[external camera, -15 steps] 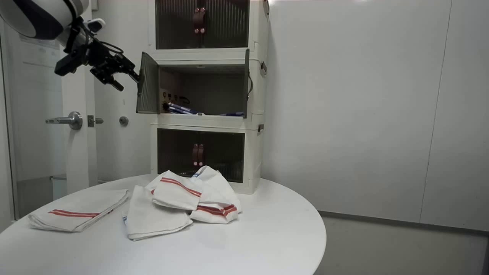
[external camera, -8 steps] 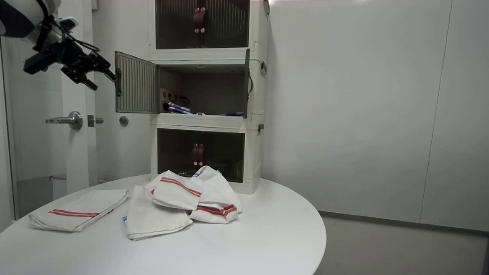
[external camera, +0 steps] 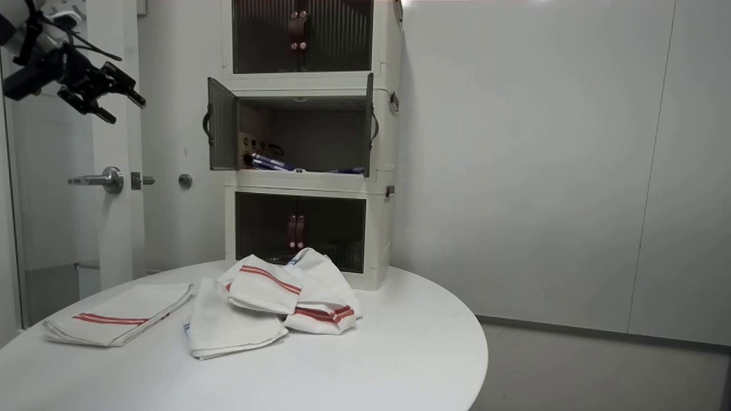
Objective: Open the left door on the second cabinet
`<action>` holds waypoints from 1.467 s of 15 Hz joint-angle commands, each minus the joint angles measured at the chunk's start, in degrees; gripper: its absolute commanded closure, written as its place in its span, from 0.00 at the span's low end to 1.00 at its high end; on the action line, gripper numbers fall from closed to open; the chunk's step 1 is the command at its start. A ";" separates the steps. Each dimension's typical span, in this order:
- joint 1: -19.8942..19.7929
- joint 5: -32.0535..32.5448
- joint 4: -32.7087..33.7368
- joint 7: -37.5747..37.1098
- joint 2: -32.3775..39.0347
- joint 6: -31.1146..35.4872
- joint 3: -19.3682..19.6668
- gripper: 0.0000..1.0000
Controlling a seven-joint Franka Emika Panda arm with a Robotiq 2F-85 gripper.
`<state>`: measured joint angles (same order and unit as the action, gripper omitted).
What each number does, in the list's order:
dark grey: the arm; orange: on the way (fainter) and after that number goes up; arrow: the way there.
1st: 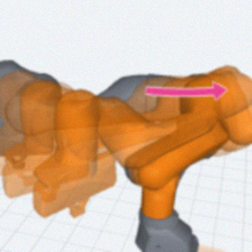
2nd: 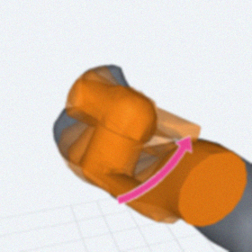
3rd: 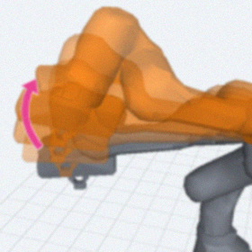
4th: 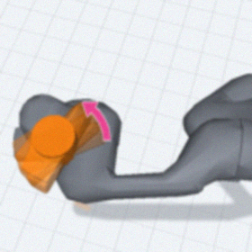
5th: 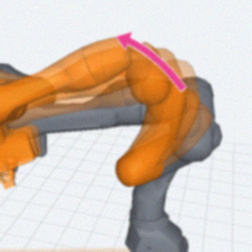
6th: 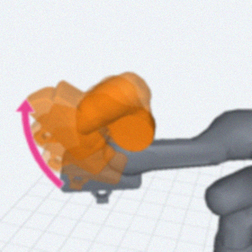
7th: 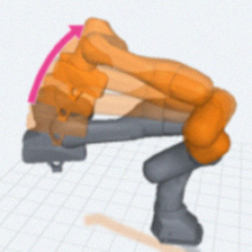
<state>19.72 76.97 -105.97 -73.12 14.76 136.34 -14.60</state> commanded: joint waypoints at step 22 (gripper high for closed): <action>-10.68 -61.98 22.46 55.22 -0.26 -11.62 8.49 0.00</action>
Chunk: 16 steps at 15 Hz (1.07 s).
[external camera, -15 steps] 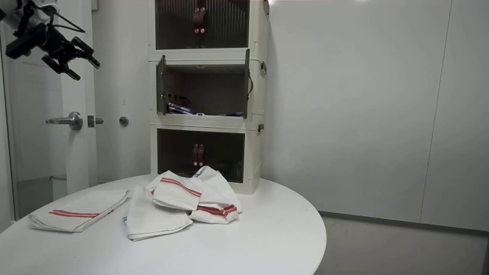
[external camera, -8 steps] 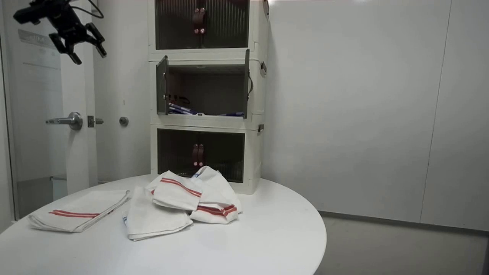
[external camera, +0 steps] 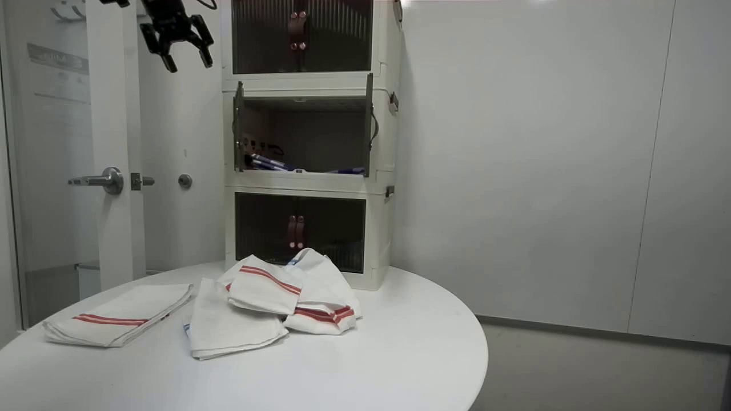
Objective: Open the left door on the second cabinet
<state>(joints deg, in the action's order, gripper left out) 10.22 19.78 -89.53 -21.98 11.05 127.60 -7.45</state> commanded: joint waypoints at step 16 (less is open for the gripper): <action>-4.49 -13.86 23.82 8.14 14.04 -12.28 4.04 0.00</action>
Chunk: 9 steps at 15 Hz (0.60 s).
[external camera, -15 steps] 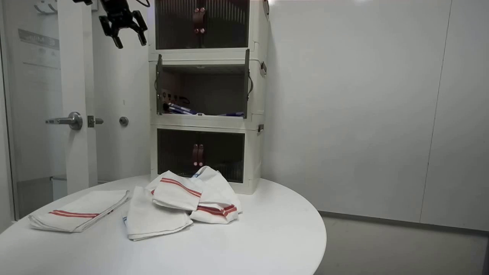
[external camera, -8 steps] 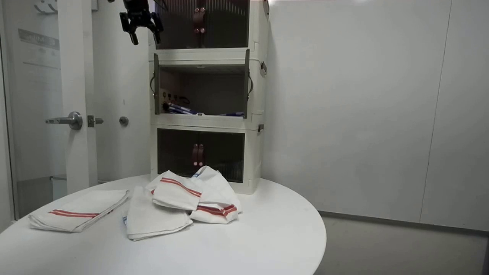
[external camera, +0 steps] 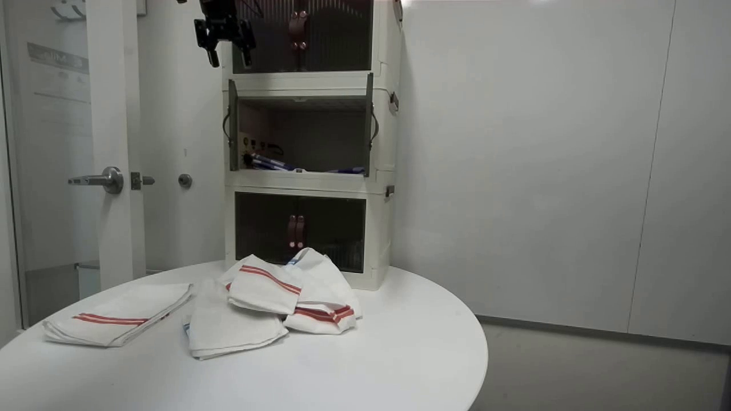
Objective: Open the left door on the second cabinet
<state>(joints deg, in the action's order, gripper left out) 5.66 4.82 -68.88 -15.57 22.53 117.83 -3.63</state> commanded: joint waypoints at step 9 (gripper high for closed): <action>1.17 3.50 2.34 6.89 5.78 -2.95 -0.39 0.00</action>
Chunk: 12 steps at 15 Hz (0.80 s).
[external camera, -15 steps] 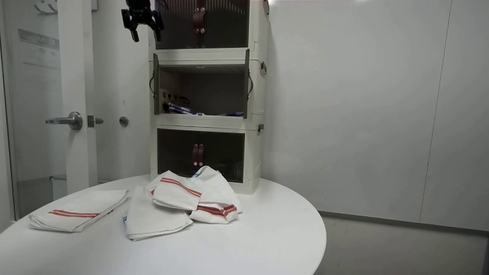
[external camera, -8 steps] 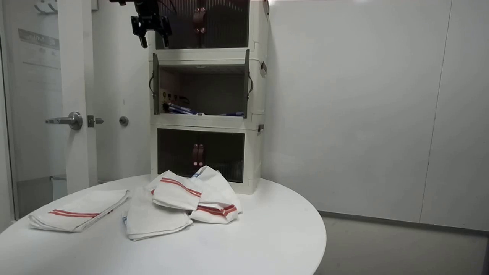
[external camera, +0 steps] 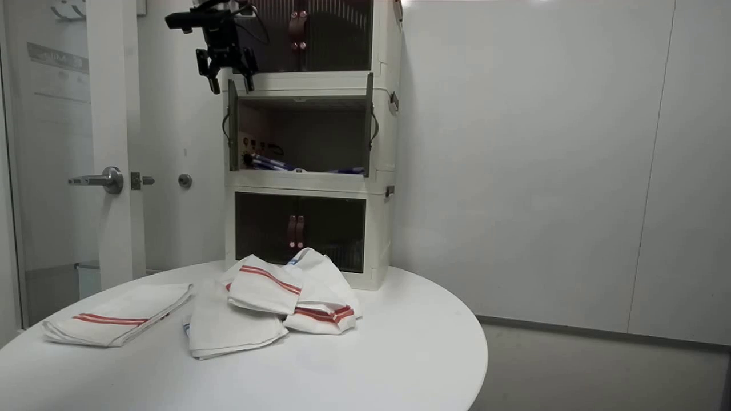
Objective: Open the left door on the second cabinet
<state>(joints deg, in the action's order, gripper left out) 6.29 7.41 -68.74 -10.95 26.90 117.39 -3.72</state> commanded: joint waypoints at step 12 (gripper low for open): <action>1.65 0.46 -1.71 9.43 -0.13 -4.94 -1.27 0.00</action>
<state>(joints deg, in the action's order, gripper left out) 8.59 7.51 -68.94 -4.22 28.00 112.70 -4.93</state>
